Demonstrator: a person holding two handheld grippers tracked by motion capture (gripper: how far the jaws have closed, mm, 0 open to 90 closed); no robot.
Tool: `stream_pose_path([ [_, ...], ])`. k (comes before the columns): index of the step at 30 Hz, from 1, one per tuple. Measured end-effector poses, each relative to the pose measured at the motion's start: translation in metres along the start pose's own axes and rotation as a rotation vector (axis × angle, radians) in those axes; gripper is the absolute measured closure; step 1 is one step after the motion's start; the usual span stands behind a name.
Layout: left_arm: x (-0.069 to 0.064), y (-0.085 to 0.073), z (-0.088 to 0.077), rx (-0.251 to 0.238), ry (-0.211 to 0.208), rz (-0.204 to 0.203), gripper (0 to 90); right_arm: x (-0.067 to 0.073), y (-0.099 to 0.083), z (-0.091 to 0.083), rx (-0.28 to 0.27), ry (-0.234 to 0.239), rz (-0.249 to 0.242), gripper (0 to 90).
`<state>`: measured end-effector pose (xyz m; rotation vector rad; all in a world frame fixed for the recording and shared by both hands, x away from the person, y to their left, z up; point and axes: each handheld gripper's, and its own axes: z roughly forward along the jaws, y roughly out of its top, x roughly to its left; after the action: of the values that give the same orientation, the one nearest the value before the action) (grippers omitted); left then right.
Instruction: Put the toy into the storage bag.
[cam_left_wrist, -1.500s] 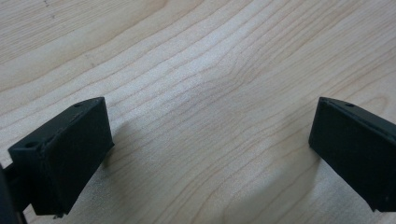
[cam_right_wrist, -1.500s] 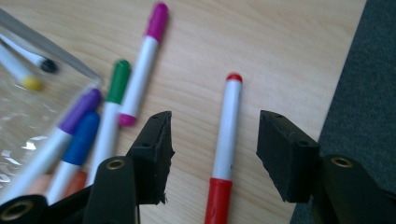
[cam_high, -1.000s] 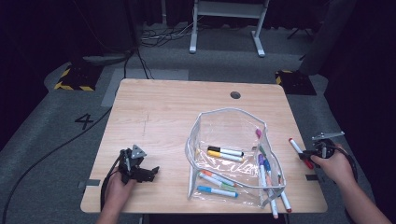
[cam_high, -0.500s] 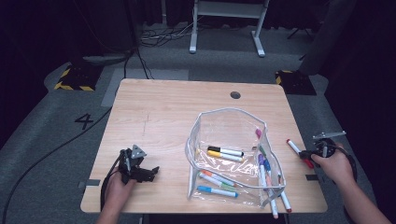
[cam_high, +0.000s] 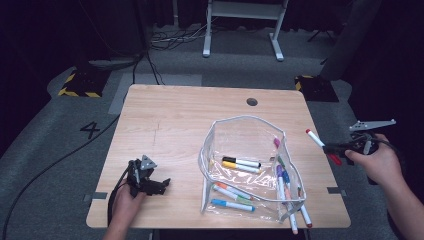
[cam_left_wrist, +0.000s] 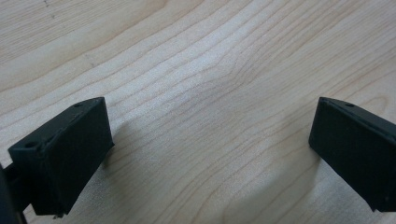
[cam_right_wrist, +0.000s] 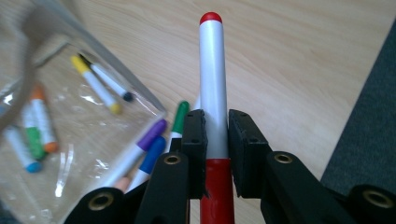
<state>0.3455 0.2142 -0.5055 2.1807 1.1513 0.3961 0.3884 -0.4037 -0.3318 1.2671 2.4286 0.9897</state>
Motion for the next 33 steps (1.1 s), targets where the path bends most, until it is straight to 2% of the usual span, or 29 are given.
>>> stream_pose_path([
  [3,0.000,0.000,0.000,0.000,0.000,0.000,0.0,0.021,0.023,-0.018,-0.026,0.031,-0.064,77.6],
  [7,0.000,0.000,0.000,0.000,0.000,0.000,0.0,0.045,0.047,-0.030,-0.035,0.062,-0.137,77.6],
  [14,0.000,0.000,0.000,0.001,0.000,0.000,0.0,0.091,0.082,-0.033,-0.029,0.132,-0.274,77.6],
  [19,0.000,0.000,0.000,0.000,0.000,0.000,0.0,0.122,0.100,-0.019,-0.005,0.188,-0.347,77.6],
  [26,0.000,0.000,0.000,0.001,0.000,0.000,0.0,0.164,0.118,0.017,0.045,0.283,-0.446,77.6],
  [33,0.000,0.000,0.000,0.000,-0.001,0.000,0.0,0.196,0.130,0.055,0.104,0.343,-0.517,77.6],
])
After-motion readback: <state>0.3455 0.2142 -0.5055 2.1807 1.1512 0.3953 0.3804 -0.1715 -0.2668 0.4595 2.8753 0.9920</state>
